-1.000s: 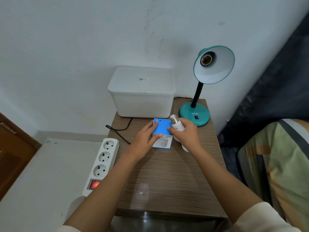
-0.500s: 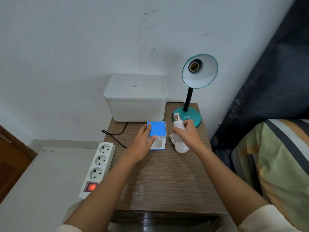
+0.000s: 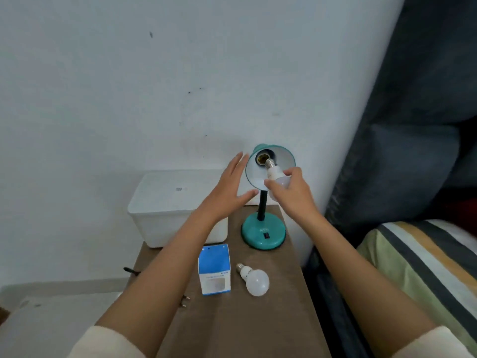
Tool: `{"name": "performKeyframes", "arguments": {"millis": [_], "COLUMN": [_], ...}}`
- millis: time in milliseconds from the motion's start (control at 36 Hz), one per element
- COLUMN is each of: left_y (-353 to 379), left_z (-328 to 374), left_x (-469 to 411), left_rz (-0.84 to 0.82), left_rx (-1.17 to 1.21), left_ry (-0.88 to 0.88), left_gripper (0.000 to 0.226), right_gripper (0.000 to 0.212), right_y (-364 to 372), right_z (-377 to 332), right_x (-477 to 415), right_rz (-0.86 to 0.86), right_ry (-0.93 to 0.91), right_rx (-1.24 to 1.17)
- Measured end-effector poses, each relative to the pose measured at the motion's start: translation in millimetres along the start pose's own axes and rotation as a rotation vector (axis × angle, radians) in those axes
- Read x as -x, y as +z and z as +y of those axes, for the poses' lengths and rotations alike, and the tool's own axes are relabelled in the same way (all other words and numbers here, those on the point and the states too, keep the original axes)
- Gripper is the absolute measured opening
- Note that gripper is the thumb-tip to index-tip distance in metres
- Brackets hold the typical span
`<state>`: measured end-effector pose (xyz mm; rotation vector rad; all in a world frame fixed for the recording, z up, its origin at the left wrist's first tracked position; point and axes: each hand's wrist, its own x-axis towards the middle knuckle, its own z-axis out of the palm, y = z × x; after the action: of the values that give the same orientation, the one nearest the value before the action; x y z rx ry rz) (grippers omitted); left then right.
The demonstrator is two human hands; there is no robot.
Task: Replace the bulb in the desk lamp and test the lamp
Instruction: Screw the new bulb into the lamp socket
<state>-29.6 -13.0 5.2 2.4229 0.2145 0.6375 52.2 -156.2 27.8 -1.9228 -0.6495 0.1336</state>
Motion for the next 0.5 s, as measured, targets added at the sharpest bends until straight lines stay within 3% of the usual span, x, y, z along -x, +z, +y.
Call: {"name": "performKeyframes", "arguments": {"millis": [222, 500], "left_y": [-0.4, 3.5], "left_z": [-13.2, -23.3], "left_x": [-49.3, -54.6], "left_rz": [-0.152, -0.139], "left_rx": [0.031, 0.041], "left_ry": [0.118, 0.159], "left_gripper": [0.108, 0.104], "right_gripper": [0.052, 0.055], "right_y": [11.0, 25.0], "right_z": [3.2, 10.2], "right_x": [-34.2, -48.6], "right_rz": [-0.101, 0.02], "right_ry": [-0.004, -0.083], "right_rx": [0.095, 0.198]}}
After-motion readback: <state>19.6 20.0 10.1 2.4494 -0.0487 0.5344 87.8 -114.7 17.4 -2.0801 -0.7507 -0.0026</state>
